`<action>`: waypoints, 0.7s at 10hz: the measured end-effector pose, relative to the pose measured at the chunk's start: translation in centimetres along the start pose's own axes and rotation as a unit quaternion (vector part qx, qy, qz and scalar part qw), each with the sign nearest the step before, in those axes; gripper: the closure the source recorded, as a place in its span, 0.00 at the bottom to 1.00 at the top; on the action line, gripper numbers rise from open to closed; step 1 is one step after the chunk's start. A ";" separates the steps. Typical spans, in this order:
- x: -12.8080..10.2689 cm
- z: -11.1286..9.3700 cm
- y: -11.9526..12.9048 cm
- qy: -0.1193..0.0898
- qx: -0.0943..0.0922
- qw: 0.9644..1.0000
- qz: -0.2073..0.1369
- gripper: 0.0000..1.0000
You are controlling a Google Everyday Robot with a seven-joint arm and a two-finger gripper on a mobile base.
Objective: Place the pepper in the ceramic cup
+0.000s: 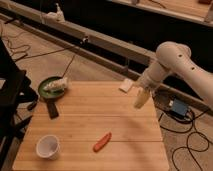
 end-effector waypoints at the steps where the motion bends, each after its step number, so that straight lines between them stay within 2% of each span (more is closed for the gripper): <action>1: -0.1 -0.1 0.0 0.000 -0.002 1.000 -0.006 0.20; 2: -0.9 0.0 0.1 0.004 -0.012 1.000 -0.024 0.20; 3: -2.5 0.5 0.5 0.011 -0.032 0.998 -0.059 0.20; 4: -4.5 1.9 1.1 0.024 -0.057 0.992 -0.110 0.20; 5: -6.0 3.7 1.9 0.037 -0.079 0.983 -0.159 0.20; 7: -8.2 7.5 3.1 0.045 -0.102 0.967 -0.230 0.20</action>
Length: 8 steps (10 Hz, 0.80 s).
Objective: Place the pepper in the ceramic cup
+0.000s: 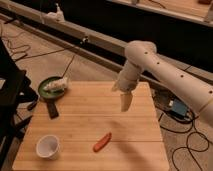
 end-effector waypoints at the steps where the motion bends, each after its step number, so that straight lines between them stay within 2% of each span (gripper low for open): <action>1: -1.2 2.5 -0.4 0.000 -0.005 1.000 -0.029 0.20; 3: -2.2 5.7 -0.5 -0.002 -0.009 0.999 -0.048 0.20; 5: -2.6 8.4 0.5 0.000 -0.024 0.998 -0.054 0.20; 6: -2.7 9.2 1.1 0.002 -0.033 0.998 -0.057 0.20; 8: -2.7 9.2 1.1 0.002 -0.033 0.998 -0.056 0.20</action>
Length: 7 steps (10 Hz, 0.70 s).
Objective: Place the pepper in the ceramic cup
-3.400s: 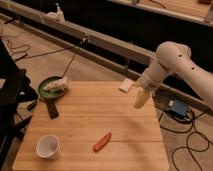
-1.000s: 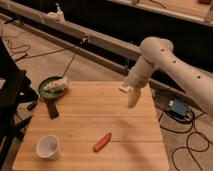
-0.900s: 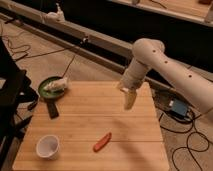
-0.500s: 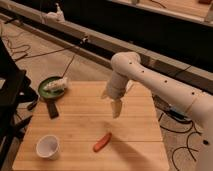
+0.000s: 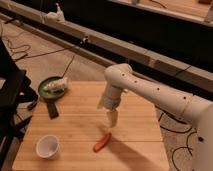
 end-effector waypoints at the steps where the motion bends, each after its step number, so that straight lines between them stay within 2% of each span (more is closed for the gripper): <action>1: 0.0 0.0 0.0 0.000 0.000 1.000 0.000 0.20; 2: 0.0 0.0 -0.1 0.001 0.000 1.000 0.000 0.20; 4: 0.6 0.6 0.1 0.020 -0.004 1.000 -0.004 0.20; 5: 0.3 1.5 0.2 0.027 -0.009 1.000 -0.014 0.20; 7: -0.5 3.0 0.5 0.022 -0.010 0.999 -0.026 0.20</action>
